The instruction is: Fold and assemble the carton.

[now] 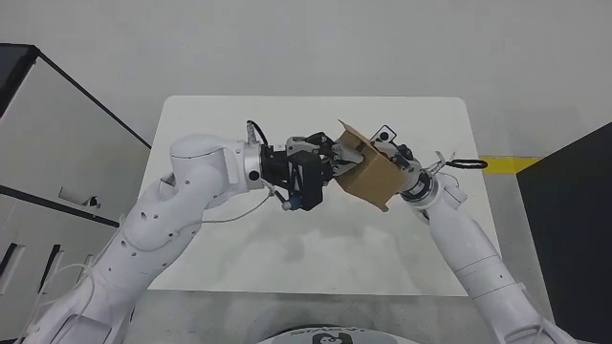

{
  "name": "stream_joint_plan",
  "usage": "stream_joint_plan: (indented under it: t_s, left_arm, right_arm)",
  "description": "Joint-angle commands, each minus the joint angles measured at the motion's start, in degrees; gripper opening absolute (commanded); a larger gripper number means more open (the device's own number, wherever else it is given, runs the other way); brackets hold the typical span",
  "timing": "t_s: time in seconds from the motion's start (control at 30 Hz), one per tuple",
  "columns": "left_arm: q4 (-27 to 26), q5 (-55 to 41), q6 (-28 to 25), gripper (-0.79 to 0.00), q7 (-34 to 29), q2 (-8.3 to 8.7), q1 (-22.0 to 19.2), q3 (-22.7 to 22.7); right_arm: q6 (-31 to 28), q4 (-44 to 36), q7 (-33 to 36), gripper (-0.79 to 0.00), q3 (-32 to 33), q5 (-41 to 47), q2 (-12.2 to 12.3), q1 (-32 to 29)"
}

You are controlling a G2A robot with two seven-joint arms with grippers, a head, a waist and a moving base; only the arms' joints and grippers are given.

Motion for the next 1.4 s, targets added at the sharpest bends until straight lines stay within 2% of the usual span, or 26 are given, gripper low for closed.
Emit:
stream_joint_plan:
  t_s: [0.0,0.33,0.57,0.83,1.07,1.23,1.37]
  left_arm:
    - [-0.2,-0.3,0.2,-0.785,-0.2,0.08,0.1,-0.5]
    - [-1.0,-0.4,-0.5,-0.785,-0.1,0.14,0.9,0.9]
    - [-1.2,-1.7,0.4,-0.785,-0.6,0.35,1.3,-0.8]
    - [-1.0,-2.1,-0.4,-0.785,-1.0,0.37,1.5,0.0]
    - [-0.9,-2.7,0.6,-0.785,-2.0,0.81,1.1,-3.7]
    - [-1.8,-1.7,-0.5,-0.785,-2.8,1.42,0.7,-7.2]
    - [-2.1,-0.5,-0.9,-0.785,-2.4,1.61,-1.0,-8.2]
  right_arm:
    - [0.0,0.0,-0.2,-0.785,0.2,-0.1,0.0,-0.2]
    - [0.1,-1.6,-0.1,-0.785,0.7,-0.7,0.1,-1.2]
    - [0.2,-2.0,-0.4,-0.785,1.0,-1.0,0.2,-1.7]
    - [0.0,-2.5,-0.9,-0.785,1.3,-1.3,0.2,-2.2]
    - [-0.4,-2.1,-1.1,-0.785,2.2,-1.9,0.3,-2.4]
    - [-0.8,-1.9,-0.9,-0.785,2.7,-3.0,0.5,-2.3]
    - [-1.1,-1.7,-0.8,-0.785,3.0,-3.8,0.6,-2.3]
